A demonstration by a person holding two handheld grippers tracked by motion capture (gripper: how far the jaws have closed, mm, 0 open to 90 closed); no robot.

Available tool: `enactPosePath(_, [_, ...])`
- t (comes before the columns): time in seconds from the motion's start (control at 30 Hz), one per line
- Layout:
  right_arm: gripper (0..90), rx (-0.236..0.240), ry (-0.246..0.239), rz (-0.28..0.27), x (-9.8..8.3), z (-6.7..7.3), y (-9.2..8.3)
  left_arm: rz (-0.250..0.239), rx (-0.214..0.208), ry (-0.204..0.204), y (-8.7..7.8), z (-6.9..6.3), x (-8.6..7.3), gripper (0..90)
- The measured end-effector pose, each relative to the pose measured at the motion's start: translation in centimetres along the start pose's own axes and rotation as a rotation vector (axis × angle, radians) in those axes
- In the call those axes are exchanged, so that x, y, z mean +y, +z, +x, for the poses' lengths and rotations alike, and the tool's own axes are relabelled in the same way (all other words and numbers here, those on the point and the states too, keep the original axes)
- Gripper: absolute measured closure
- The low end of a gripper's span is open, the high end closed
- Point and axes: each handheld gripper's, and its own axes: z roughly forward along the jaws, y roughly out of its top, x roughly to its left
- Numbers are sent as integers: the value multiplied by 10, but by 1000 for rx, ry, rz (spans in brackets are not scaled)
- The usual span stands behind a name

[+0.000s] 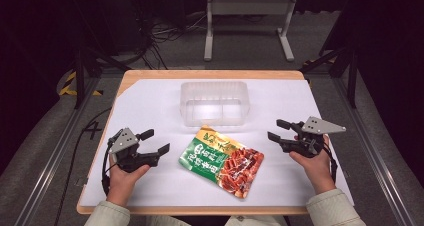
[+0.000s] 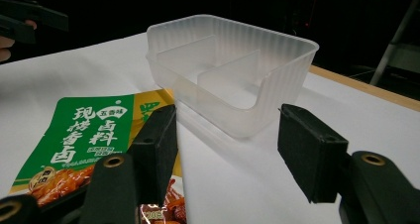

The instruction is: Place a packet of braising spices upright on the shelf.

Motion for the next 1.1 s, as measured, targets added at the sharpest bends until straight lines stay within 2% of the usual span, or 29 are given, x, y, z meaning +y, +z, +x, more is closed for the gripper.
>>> enactPosePath(0.03, [408, -1, 1, -1, 0, 0, 0, -2, -12, -6, 1, -3, 2, 210])
enactPosePath(0.17, [407, -1, 2, 0, 0, 0, 0, -6, -53, 17, 5, -20, 10, 196])
enactPosePath(0.33, [402, 4, 6, 6, -1, 0, -1, -1, -80, 37, 12, -32, 15, 189])
enactPosePath(0.53, [398, 5, 9, 13, -1, 0, 1, 0, -102, 9, 20, -40, 16, 173])
enactPosePath(0.8, [393, 10, 7, 20, -2, 1, 3, -48, -103, -25, 32, -51, 16, 109])
enactPosePath(1.0, [390, 9, 6, 20, -2, 1, 3, -53, -78, -17, 47, -53, 15, 97])
enactPosePath(1.1, [389, 9, 5, 22, -2, 2, 2, -54, -84, -37, 55, -53, 14, 94])
